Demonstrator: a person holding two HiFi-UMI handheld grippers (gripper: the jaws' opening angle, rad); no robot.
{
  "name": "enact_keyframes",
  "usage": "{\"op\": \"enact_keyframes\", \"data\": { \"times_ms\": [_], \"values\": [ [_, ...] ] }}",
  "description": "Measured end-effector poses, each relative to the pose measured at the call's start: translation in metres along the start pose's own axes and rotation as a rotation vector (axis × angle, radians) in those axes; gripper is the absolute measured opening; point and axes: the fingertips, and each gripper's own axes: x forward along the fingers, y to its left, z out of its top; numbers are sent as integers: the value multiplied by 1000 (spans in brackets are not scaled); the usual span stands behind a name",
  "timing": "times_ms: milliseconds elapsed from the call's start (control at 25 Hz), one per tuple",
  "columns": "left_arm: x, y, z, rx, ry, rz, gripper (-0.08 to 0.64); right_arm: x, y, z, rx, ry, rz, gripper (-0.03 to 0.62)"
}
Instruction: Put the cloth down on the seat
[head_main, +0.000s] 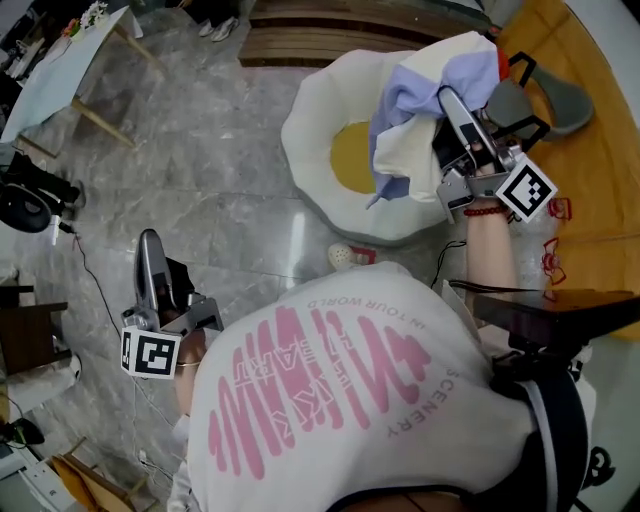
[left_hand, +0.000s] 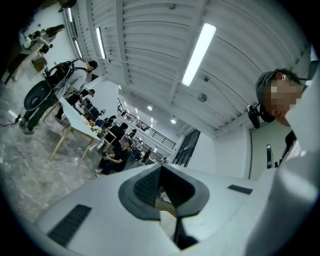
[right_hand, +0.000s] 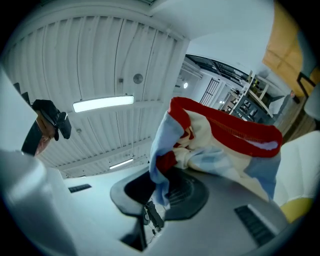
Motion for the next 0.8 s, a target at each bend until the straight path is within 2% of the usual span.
{"op": "enact_keyframes", "data": {
  "times_ms": [280, 520, 800],
  "values": [
    [-10, 9, -17, 9, -39, 56, 9, 1, -25, -2, 8, -3, 25, 44],
    [61, 6, -23, 9, -49, 86, 9, 59, -82, 27, 42, 37, 52, 44],
    [95, 13, -37, -2, -55, 127, 9, 95, -120, 26, 71, 81, 74, 44]
  ]
}}
